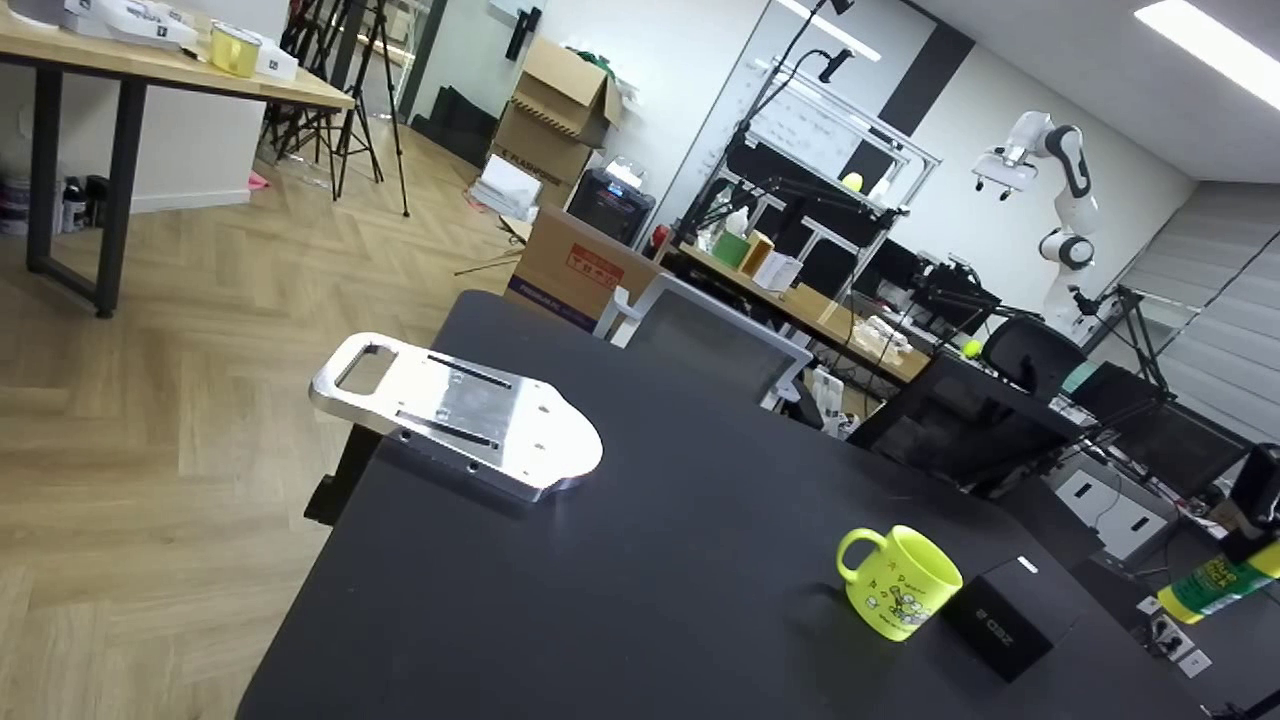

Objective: Place the stick of glue in the mug

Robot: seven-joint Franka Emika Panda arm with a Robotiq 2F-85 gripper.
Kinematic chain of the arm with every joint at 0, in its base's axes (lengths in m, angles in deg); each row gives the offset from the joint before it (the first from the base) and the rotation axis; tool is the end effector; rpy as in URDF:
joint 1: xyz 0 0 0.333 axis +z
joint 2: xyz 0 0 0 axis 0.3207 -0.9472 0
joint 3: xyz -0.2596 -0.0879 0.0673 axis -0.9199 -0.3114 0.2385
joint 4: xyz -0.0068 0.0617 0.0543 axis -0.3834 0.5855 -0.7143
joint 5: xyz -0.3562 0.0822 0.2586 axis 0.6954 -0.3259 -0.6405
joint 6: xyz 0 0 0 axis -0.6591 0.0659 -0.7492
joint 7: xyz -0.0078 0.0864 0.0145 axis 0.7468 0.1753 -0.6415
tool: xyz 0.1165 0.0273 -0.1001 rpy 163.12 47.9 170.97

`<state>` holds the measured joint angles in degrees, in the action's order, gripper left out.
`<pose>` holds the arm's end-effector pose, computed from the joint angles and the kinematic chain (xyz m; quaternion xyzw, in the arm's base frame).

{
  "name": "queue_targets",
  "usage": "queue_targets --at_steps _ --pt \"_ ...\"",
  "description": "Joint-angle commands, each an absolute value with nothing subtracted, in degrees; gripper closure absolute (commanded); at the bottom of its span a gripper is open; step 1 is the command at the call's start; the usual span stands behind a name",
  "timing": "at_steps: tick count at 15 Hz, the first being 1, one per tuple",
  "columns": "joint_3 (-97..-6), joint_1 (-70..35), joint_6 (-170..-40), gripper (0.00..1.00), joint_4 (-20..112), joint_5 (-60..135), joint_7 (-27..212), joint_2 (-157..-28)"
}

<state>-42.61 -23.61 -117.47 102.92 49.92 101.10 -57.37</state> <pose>0.5040 -0.0085 0.2792 0.9849 -0.0147 0.1491 0.0870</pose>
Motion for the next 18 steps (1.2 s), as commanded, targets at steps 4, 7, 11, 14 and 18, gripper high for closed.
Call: queue_targets --at_steps 4,7,11,14,18 --pt "-39.31 -20.84 -122.88 0.9 97.43 48.62 102.82 -65.35" --pt "-38.28 -19.71 -126.16 0.9 95.05 49.21 103.33 -70.58" --pt "-39.65 -16.25 -132.9 0.9 91.76 40.94 96.85 -79.34" --pt "-38.62 -15.03 -135.68 0.9 88.45 31.22 91.14 -85.14" --pt "-39.4 -14.71 -134.4 0.9 84.34 29.52 91.61 -90.27"
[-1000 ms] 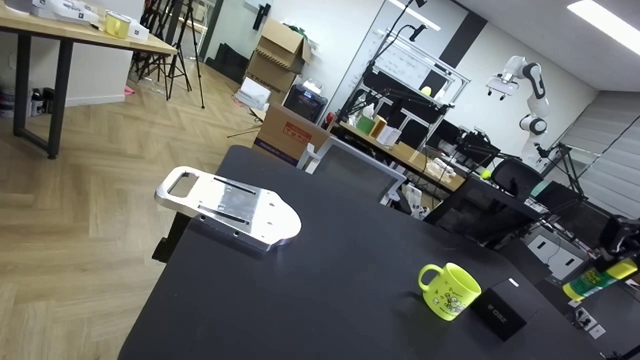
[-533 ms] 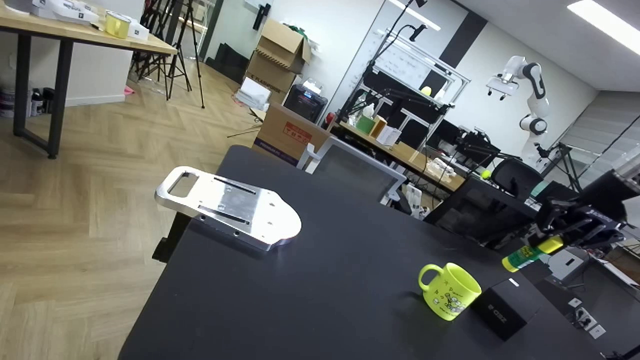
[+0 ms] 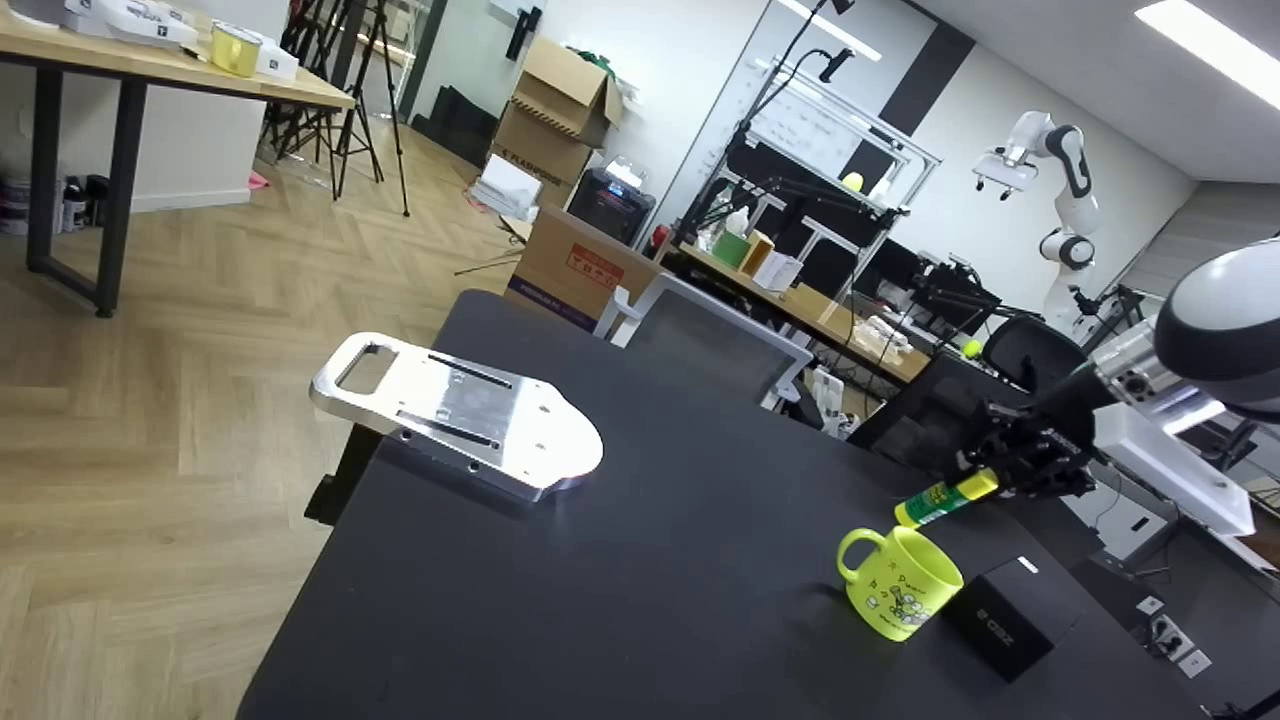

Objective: Place the stick of glue in the mug

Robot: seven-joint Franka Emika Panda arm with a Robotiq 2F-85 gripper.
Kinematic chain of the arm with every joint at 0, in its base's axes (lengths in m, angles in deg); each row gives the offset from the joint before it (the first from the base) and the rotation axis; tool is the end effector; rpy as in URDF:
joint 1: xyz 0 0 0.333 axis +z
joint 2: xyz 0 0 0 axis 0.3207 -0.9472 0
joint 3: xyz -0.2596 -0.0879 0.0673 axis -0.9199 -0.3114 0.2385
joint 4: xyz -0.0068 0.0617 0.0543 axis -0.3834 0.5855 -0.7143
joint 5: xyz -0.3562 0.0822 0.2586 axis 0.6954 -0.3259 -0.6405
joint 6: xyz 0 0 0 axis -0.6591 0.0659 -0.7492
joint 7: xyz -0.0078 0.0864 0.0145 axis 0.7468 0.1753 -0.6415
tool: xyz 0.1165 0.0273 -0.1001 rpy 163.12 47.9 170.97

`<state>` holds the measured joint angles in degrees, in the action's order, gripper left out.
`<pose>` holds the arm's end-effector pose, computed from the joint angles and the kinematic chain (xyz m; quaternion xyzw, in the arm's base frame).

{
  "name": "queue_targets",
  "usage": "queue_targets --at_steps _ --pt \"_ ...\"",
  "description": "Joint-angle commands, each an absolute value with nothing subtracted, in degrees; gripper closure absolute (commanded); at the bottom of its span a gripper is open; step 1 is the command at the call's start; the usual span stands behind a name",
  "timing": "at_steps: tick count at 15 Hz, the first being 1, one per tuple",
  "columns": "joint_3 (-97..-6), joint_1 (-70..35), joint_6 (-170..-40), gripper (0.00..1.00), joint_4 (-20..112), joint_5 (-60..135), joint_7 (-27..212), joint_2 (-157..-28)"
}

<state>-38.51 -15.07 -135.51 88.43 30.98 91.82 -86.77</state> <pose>0.5724 0.1273 0.1637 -0.9844 -0.0422 -0.1636 0.0499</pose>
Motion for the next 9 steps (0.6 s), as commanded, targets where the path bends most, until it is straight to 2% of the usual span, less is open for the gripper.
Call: queue_targets --at_steps 1,9 --pt "-39.63 -14.74 -134.07 0.9 83.58 29.52 91.8 -91.11" --pt "-41.22 -14.4 -127.36 0.9 79.61 29.77 92.96 -93.93"
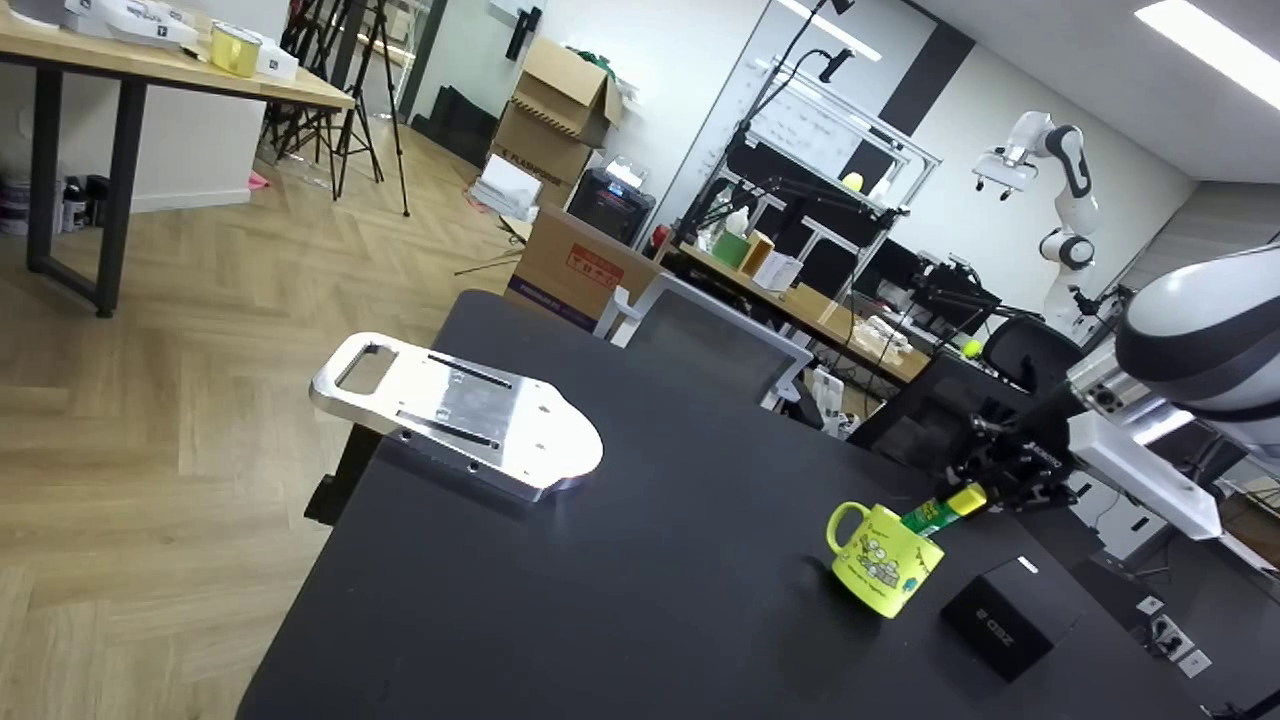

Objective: Place the stick of glue in the mug

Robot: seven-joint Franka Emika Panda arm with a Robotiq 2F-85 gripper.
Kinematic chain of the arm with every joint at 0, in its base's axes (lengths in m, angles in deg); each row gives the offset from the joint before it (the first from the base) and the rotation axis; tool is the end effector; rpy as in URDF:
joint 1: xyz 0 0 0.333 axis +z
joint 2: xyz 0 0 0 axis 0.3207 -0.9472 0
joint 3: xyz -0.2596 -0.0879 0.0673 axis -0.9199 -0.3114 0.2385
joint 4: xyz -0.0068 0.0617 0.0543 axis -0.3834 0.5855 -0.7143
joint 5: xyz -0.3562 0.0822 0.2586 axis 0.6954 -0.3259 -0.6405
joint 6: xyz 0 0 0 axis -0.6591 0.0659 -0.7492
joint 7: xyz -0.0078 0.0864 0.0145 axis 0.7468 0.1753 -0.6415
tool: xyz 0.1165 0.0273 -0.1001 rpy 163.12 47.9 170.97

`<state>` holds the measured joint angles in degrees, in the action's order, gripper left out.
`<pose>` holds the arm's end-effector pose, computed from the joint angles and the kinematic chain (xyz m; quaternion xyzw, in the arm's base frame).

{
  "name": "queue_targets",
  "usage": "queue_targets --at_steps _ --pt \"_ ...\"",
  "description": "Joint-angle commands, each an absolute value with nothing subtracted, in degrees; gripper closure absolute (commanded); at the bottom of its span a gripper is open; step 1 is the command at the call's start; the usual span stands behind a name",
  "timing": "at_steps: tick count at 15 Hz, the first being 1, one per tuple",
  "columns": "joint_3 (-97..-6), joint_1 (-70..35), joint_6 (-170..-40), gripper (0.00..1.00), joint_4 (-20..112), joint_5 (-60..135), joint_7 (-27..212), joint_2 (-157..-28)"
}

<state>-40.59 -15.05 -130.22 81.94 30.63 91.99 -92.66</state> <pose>0.5955 0.1111 0.1414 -0.9910 -0.0204 -0.1235 0.0472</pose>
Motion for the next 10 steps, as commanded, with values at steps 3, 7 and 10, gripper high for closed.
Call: queue_targets --at_steps 3,7,10 --pt "-40.73 -14.54 -125.51 0.9 79.26 29.02 92.48 -94.19" --pt "-39.44 -15.41 -121.93 0.9 78.2 25.88 90.82 -94.68" --pt "-40.5 -14.57 -117.5 0.9 77.12 26.36 92.4 -95.03"
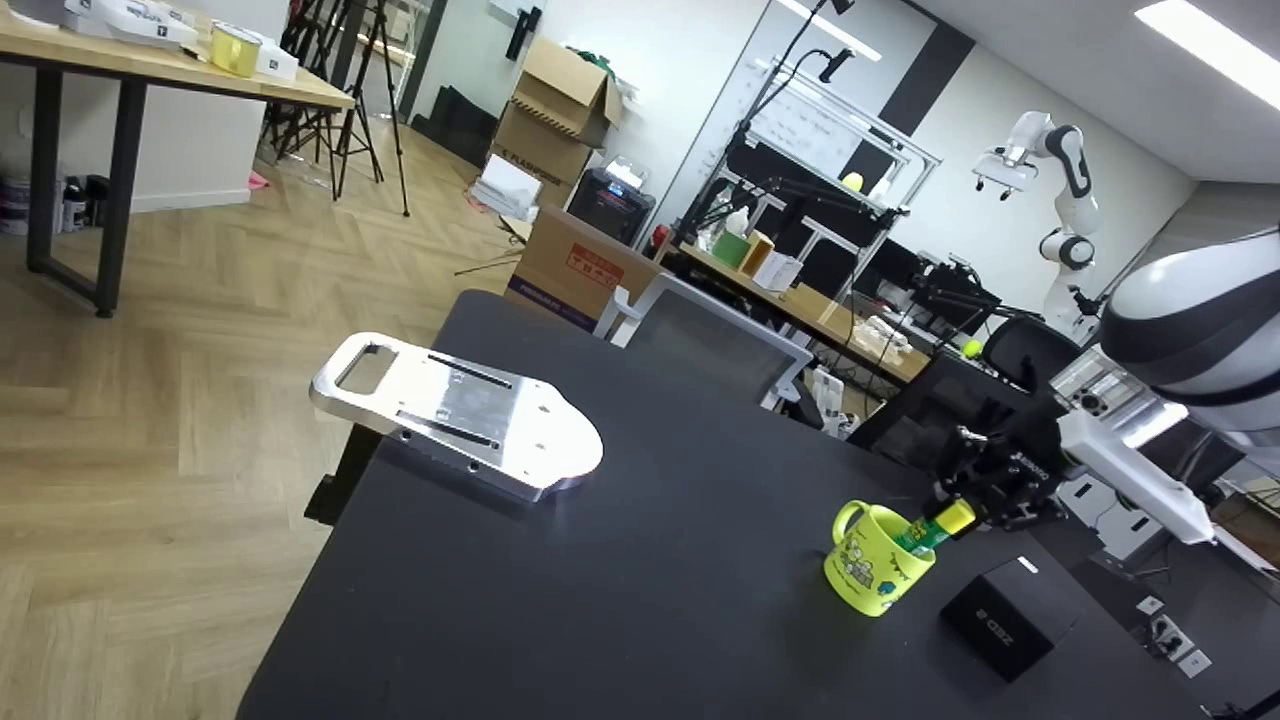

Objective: Place the stick of glue in the mug

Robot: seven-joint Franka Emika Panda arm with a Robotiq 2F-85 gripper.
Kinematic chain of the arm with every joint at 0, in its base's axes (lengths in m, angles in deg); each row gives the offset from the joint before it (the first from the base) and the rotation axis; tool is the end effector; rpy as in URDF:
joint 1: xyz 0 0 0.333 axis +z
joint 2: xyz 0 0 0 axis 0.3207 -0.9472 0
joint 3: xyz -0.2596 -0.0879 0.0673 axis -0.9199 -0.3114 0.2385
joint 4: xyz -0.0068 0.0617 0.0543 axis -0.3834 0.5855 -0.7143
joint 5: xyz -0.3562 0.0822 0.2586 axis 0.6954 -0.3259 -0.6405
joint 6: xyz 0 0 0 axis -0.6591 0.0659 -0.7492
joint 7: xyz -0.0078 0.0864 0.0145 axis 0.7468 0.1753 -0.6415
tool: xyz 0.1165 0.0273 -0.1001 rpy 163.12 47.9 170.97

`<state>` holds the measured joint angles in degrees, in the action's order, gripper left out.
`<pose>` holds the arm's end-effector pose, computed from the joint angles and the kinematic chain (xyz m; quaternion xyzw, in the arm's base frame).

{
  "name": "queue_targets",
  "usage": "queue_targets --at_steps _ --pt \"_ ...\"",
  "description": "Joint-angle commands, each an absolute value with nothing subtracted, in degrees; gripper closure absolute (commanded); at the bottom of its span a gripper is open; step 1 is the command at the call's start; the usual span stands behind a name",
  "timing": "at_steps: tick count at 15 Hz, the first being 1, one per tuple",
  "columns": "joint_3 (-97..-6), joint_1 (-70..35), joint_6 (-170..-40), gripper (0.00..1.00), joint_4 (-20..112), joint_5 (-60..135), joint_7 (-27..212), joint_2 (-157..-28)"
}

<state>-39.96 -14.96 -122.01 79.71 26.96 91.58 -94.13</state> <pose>0.5866 0.1197 0.1269 -0.9965 -0.0050 -0.0559 0.0615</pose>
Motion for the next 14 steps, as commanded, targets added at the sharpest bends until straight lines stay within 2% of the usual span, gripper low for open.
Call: queue_targets --at_steps 1,3,4,5,6,9,11,13,14 --pt "-40.8 -14.4 -116.58 0.9 76.88 26.79 92.69 -95.2" --pt "-41.54 -13.95 -116.35 0.9 76.63 28.05 93.36 -95.44" --pt "-42.18 -13.49 -116.72 0.4 76.57 29.05 94.44 -95.59" --pt "-42.39 -13.36 -116.76 0.4 76.44 29.5 94.6 -95.71" --pt "-42.59 -13.17 -117.01 0.35 76.56 29.75 94.65 -95.55" --pt "-43.06 -12.26 -118.07 0.13 78.26 31.06 95.35 -93.25" --pt "-43.74 -10.96 -118.11 0.02 80.49 33.56 97.21 -90.09" --pt "-44.6 -9.47 -117.81 0.0 83.8 37.73 99.85 -85.76" --pt "-43.09 -11.51 -118.26 0.06 79.17 34.61 95.72 -91.63"
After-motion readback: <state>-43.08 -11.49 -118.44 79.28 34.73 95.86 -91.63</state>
